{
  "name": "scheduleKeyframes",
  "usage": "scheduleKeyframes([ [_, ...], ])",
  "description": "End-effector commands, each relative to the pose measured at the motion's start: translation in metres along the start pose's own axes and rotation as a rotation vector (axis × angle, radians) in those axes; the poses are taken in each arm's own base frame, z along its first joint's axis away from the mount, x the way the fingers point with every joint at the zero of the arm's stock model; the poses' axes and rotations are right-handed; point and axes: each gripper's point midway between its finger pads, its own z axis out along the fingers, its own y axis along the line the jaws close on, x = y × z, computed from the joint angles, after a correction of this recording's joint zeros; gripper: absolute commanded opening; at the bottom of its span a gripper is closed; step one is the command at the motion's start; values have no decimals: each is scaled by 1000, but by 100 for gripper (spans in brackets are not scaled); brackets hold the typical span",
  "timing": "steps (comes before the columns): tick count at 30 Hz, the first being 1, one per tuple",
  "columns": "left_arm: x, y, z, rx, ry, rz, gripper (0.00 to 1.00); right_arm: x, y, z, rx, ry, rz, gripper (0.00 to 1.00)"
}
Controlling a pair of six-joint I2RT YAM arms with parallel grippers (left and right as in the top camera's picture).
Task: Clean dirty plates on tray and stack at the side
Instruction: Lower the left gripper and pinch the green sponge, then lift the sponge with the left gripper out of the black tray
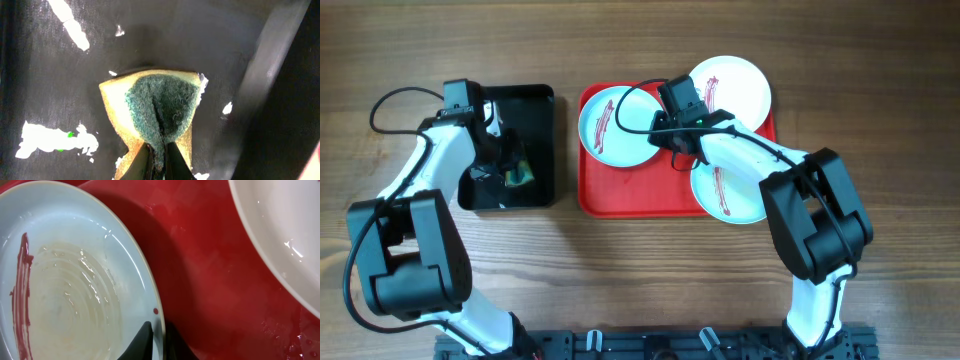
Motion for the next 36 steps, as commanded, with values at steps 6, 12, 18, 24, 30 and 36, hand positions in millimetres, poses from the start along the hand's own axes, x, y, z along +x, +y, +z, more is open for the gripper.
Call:
scheduleKeyframes([
  [6, -34, -17, -69, 33, -105, -7, 4, 3, 4, 4, -16, 14, -10, 11],
  [12, -30, -17, -77, 31, -98, -8, 4, 4, 3, 4, -16, 15, -10, 11],
  [18, -30, -17, -76, 30, -97, -8, 4, 4, 4, 4, -19, 18, -10, 11],
  [24, -30, -17, -76, 30, -96, -9, 4, 7, 8, 3, -45, 37, -38, 11],
  [30, -29, -21, -76, 53, -90, -14, 4, 15, 16, 2, -103, 88, -62, 10],
  [36, -28, -25, -77, 78, -84, -13, 4, 21, 13, -7, -233, 217, -23, 4],
])
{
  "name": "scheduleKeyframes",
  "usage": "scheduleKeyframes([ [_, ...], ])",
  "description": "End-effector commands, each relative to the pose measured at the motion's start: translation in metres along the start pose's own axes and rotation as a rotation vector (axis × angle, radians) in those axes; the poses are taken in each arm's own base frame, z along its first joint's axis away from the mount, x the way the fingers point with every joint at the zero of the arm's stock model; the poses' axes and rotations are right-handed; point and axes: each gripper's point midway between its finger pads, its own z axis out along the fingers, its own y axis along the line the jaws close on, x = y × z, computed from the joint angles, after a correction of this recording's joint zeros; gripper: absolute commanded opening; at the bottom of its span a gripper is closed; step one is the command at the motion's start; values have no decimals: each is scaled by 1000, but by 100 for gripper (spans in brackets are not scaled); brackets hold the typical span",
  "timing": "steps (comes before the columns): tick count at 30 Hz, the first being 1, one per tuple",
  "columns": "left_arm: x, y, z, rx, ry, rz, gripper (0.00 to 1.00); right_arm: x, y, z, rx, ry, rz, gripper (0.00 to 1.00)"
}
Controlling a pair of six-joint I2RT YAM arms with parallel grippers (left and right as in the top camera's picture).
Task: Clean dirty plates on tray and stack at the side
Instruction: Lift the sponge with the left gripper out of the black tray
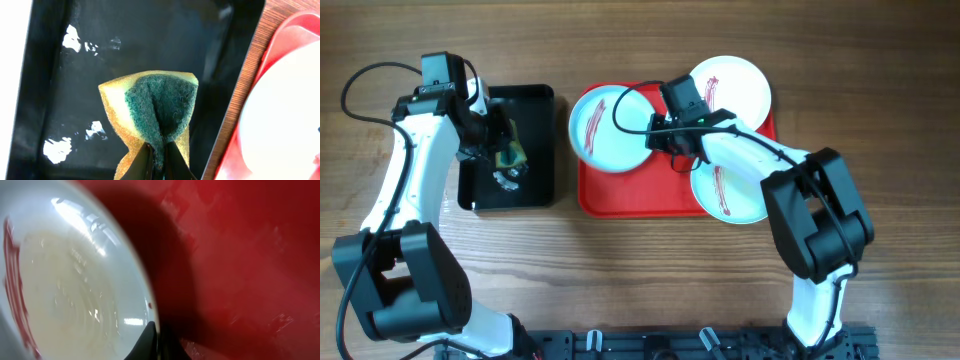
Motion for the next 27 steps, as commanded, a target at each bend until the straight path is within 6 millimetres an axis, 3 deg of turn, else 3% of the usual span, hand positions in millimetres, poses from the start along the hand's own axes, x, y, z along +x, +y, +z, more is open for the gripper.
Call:
scheduleKeyframes([
  [1, -4, -7, -7, 38, -17, -8, 4, 6, -3, -5, -116, 110, 24, 5],
  [8, -4, -16, -7, 79, -15, -2, 4, 8, -16, -15, -116, 154, 34, 4],
  [13, -2, -34, -9, 114, -10, 34, 4, 2, -25, -27, -40, 112, 5, 4],
  [20, -16, -90, -30, 226, -81, 132, 4, 5, -25, -30, -17, 113, -15, 4],
  [27, -11, -140, -18, 288, -107, 220, 4, 5, -25, -30, -18, 113, -16, 4],
])
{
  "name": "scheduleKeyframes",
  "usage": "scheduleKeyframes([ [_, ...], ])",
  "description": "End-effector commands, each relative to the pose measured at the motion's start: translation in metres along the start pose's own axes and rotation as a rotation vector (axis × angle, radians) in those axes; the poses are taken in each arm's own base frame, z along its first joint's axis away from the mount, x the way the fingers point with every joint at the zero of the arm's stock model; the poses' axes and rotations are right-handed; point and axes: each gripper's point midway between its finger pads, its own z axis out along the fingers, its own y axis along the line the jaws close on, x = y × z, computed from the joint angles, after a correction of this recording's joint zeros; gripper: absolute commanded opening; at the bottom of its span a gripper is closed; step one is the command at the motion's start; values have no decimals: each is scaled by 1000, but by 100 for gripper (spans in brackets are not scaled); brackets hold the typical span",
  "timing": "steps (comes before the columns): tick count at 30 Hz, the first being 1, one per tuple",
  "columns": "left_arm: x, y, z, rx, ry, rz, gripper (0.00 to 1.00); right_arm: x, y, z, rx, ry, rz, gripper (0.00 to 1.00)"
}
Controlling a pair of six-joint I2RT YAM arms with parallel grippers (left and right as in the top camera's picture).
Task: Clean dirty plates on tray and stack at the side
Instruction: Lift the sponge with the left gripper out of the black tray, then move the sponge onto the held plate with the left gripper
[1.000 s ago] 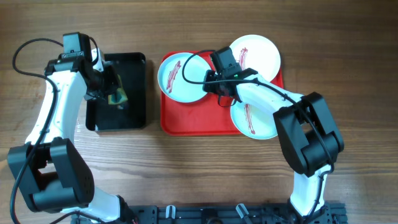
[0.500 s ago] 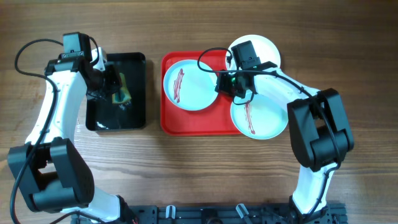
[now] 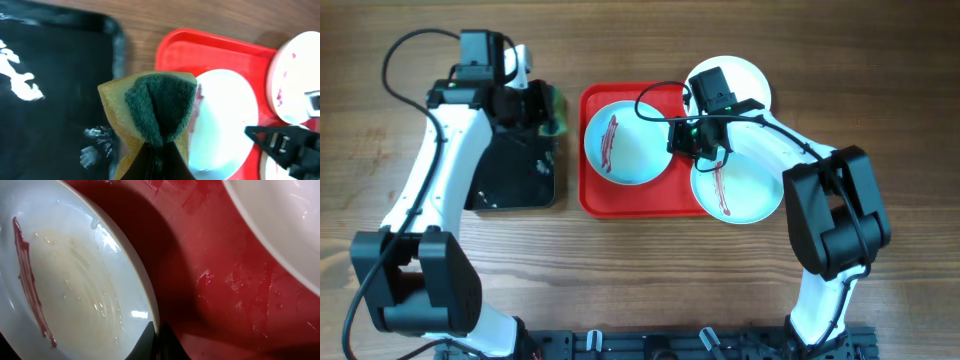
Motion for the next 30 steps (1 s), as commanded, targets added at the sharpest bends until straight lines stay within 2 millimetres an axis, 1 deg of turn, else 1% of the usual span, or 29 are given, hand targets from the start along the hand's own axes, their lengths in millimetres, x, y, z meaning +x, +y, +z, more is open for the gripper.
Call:
scheduleKeyframes([
  [1, 1, -37, 11, 66, 0, 55, 4, -5, 8, -11, -6, -33, -34, 5],
  [4, 9, -54, 28, 84, 27, 97, 4, -5, 8, -11, -6, -33, -34, 4],
  [8, 22, -66, 52, 88, 69, 130, 4, -5, 8, -11, -6, -32, -33, 4],
  [11, 32, -62, 71, 58, 111, 133, 4, -4, 7, -11, -2, -27, -32, 4],
  [15, 42, -55, 86, 43, 152, 125, 4, -4, 8, -11, -4, -30, -32, 4],
  [21, 62, -47, 114, 20, 232, 118, 4, -5, 8, -11, -6, -32, -33, 4],
  [30, 91, -64, 131, 21, 302, 165, 4, -6, 9, -11, -8, -35, -30, 4],
])
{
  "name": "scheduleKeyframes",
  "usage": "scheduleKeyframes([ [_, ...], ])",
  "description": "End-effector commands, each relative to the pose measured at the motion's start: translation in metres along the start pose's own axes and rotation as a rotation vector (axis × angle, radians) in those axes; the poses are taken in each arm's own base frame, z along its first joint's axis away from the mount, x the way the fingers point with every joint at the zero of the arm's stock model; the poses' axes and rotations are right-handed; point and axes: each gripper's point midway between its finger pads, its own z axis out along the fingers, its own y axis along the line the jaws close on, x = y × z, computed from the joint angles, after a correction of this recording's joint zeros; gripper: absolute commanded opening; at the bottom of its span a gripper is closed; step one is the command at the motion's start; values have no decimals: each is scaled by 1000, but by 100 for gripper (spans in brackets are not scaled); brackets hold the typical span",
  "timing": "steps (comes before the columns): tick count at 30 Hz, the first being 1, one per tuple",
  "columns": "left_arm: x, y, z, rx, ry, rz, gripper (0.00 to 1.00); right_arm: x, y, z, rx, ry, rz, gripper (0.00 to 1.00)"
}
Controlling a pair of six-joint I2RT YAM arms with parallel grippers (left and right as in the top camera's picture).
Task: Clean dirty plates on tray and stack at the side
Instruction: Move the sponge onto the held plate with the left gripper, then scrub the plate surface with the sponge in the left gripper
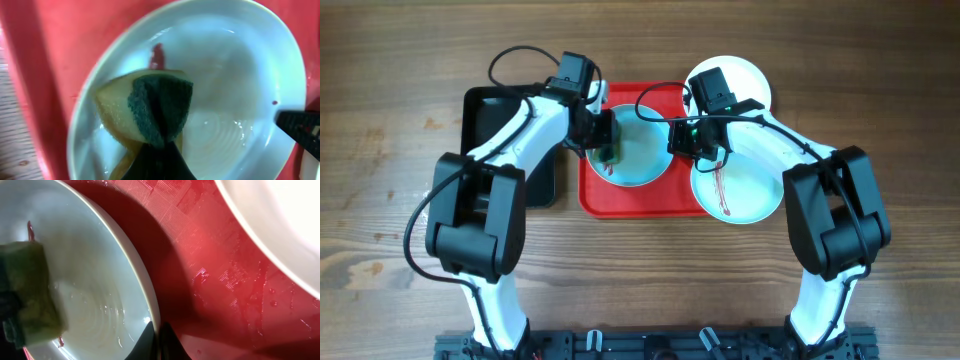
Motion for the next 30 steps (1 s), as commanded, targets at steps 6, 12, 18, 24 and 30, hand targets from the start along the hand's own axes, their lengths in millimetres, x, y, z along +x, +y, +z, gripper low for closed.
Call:
scheduleKeyframes([
  [6, 14, -31, 13, 106, 69, -8, 4, -7, 10, -11, -18, -36, -28, 4],
  [12, -11, -18, 9, 103, -19, -24, 4, -6, 10, -11, -19, -35, -27, 4],
  [18, -50, 10, 4, -43, -190, -40, 4, -6, 10, -11, -19, -35, -27, 4],
  [24, -46, 34, 2, -203, -198, -50, 4, -7, 10, -11, -18, -36, -17, 4],
  [30, -1, 32, 7, -182, -9, -68, 4, -7, 10, -11, -19, -36, -12, 4],
])
